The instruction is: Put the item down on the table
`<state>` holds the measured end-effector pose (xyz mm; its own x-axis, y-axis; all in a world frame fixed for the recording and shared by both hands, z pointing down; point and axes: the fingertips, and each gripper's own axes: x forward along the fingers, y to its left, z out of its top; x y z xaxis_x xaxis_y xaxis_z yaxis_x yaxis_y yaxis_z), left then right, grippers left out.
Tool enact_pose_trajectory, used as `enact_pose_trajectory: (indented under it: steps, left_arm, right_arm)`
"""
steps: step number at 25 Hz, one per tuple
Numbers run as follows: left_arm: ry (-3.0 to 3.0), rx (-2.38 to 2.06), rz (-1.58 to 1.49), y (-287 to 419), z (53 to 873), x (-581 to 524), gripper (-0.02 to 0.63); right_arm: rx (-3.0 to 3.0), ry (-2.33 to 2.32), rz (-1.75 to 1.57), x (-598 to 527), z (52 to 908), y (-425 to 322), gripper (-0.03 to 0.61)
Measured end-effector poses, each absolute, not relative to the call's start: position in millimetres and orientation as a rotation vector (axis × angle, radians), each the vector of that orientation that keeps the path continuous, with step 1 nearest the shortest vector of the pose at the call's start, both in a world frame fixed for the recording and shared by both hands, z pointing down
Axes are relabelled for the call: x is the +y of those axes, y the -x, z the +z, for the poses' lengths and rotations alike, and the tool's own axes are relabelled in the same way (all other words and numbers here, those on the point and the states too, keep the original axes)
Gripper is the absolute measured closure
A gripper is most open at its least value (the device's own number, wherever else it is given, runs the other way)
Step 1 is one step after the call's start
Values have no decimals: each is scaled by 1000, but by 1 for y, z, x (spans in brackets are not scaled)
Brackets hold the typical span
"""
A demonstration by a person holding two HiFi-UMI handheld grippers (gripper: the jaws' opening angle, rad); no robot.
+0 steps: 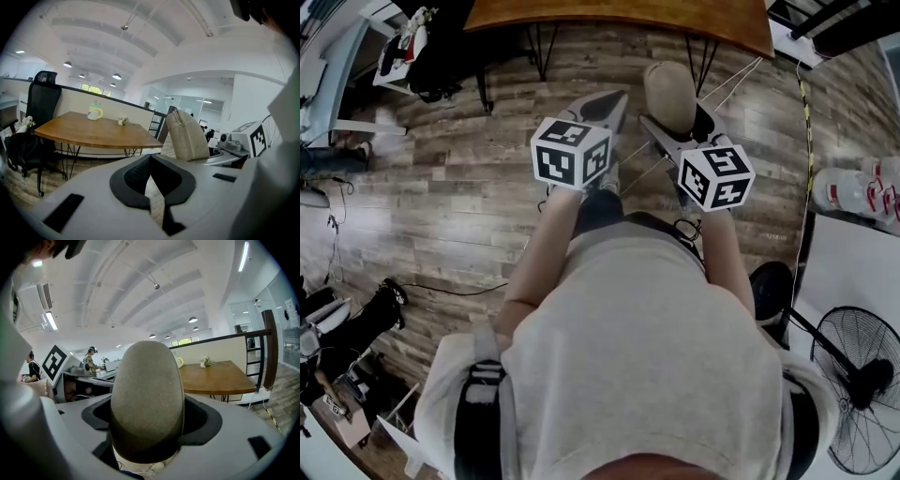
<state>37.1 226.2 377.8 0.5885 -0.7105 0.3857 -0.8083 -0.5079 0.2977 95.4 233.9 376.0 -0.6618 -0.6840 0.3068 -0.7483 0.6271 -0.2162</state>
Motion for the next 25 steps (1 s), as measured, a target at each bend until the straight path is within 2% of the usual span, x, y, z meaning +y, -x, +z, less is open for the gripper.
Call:
enact_pose_trajectory:
  steps: [15,25]
  left_arm:
    - [-2465,-1124,305,8,360,71,603]
    - [-2436,-1097,294,31,372,29,603]
  right_arm:
    - [-2614,-1323,430,85,357,-60,166]
    - [-2577,-1306,468,38,368,-39,166]
